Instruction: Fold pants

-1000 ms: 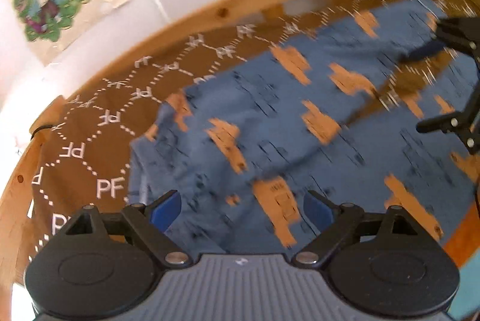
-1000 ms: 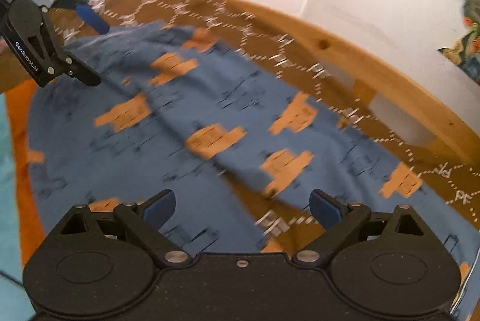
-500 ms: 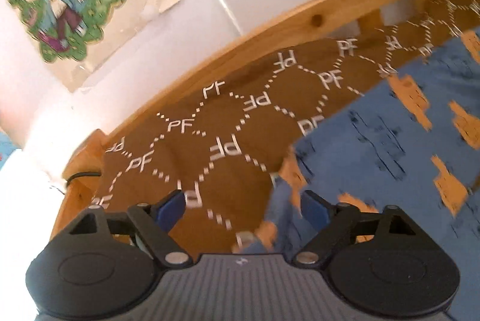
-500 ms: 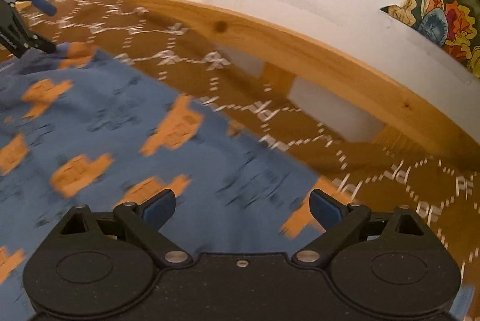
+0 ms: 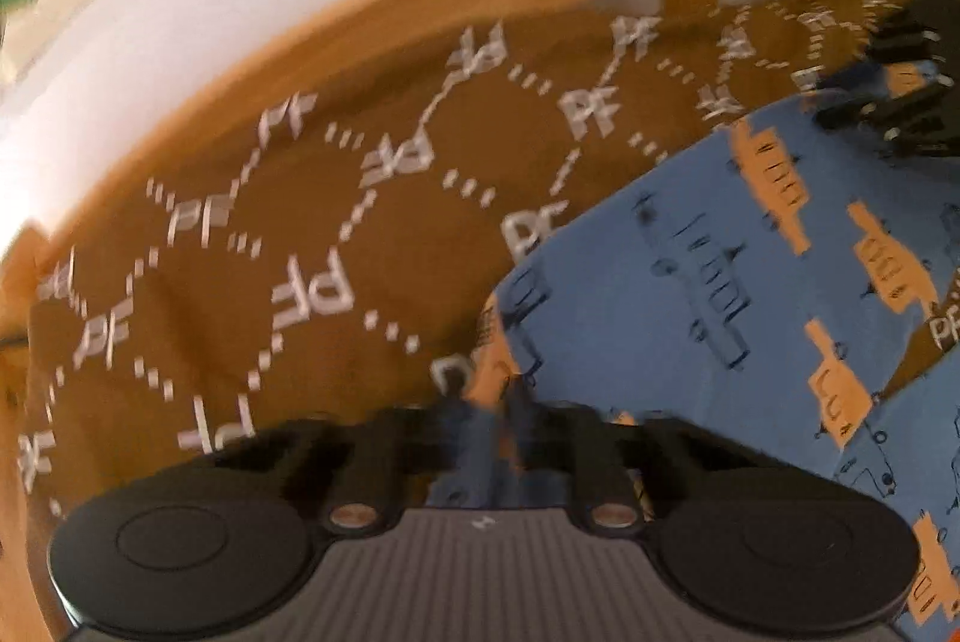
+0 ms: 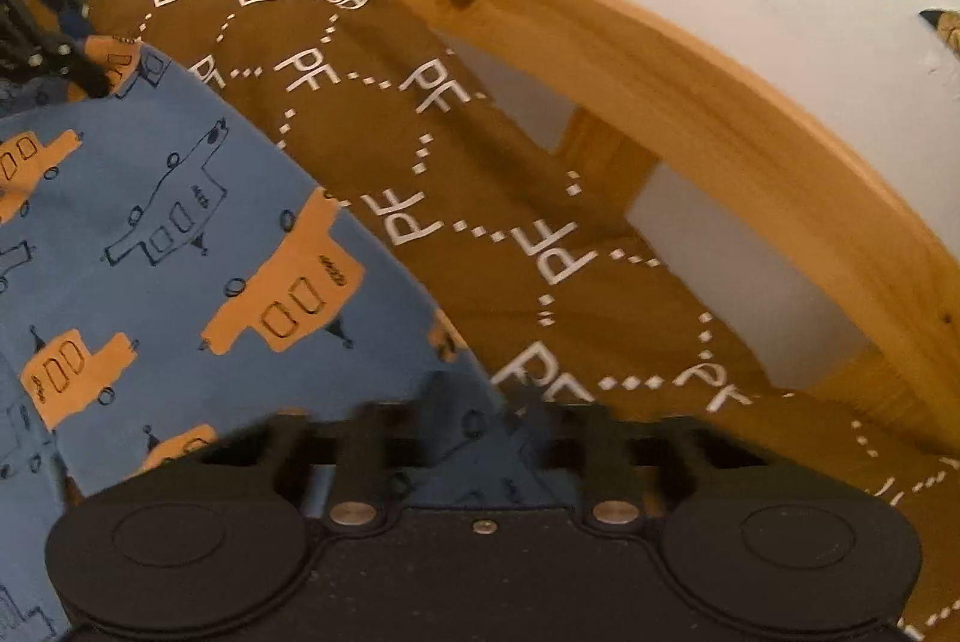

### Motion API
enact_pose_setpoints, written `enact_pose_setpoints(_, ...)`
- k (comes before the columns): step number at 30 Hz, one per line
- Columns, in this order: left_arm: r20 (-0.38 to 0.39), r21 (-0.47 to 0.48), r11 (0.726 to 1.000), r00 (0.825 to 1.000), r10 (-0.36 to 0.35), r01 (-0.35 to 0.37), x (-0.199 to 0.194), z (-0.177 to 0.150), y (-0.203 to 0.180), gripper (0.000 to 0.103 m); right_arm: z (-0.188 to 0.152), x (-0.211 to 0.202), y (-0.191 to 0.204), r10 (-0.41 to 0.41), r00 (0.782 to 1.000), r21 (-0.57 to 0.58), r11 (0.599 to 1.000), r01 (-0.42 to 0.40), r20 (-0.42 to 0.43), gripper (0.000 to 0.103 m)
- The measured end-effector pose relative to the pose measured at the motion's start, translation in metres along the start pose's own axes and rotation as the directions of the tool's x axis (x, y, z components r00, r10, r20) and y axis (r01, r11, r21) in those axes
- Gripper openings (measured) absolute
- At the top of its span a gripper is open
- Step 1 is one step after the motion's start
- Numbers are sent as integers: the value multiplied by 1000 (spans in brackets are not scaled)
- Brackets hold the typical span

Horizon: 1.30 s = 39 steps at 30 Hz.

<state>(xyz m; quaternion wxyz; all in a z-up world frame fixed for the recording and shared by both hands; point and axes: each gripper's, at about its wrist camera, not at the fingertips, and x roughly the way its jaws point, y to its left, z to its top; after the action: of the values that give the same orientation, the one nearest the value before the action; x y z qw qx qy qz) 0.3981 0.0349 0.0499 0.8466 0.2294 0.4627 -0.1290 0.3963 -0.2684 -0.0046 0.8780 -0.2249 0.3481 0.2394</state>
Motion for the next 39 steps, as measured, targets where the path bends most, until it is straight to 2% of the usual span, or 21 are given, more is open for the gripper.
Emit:
enact_pose_setpoints(2, 17, -35, 999, 1000, 6, -5, -4, -3, 2, 5, -2, -8, 8, -18, 999, -15, 1000, 18, 27, 1)
enact_pose_setpoints(5, 92, -8, 999, 995, 44, -43, -21, -12, -3, 5, -10, -30, 21, -45, 995, -14, 999, 46, 84, 1)
enact_pose_setpoints(8, 186, 45, 996, 980, 72, -82, -48, -28, -14, 4, -24, -64, 39, -77, 984, -12, 997, 80, 160, 0)
enact_pose_setpoints(12, 344, 173, 971, 934, 99, -167, -86, -64, -36, 4, -51, -113, 67, -102, 966, -18, 994, 109, 236, 0)
enact_pose_setpoints(13, 376, 203, 960, 921, 105, -193, -93, -74, -42, 4, -59, -125, 75, -107, 962, -31, 992, 119, 251, 0)
enact_pose_setpoints(15, 411, 254, 942, 906, 99, -219, -106, -94, -56, 4, -78, -149, 96, -110, 957, -70, 989, 133, 267, 0)
enact_pose_setpoints(19, 487, 367, 879, 868, 98, -305, -124, -143, -85, 4, -110, -181, 134, -94, 959, -121, 984, 131, 267, 0)
enact_pose_setpoints(20, 493, 385, 867, 865, 96, -316, -125, -155, -91, 4, -120, -187, 144, -86, 961, -126, 984, 122, 262, 0)
enact_pose_setpoints(23, 468, 436, 842, 879, 89, -318, -122, -182, -111, 4, -141, -190, 166, -61, 972, -107, 991, 87, 227, 0)
enact_pose_setpoints(26, 448, 478, 802, 884, 130, -360, -108, -212, -130, 4, -164, -182, 186, -43, 984, -81, 995, 58, 172, 0)
enact_pose_setpoints(28, 419, 465, 809, 894, 157, -360, -99, -224, -138, 6, -177, -181, 196, -28, 989, -45, 998, 35, 144, 0)
enact_pose_setpoints(30, 404, 434, 823, 896, 185, -366, -91, -231, -140, 7, -186, -176, 201, -25, 991, -15, 1000, 27, 130, 0)
enact_pose_setpoints(33, 394, 356, 857, 891, 225, -373, -82, -235, -143, 7, -194, -169, 209, -23, 993, 7, 1000, 22, 115, 0)
enact_pose_setpoints(36, 406, 222, 904, 878, 255, -365, -78, -239, -143, 7, -198, -165, 213, -26, 993, 20, 1000, 24, 114, 0)
enact_pose_setpoints(37, 397, 198, 913, 881, 256, -355, -75, -240, -144, 7, -197, -164, 212, -27, 993, 26, 999, 24, 114, 0)
enact_pose_setpoints(39, 395, 244, 897, 883, 254, -367, -72, -243, -147, 7, -199, -164, 213, -34, 992, 39, 999, 30, 120, 0)
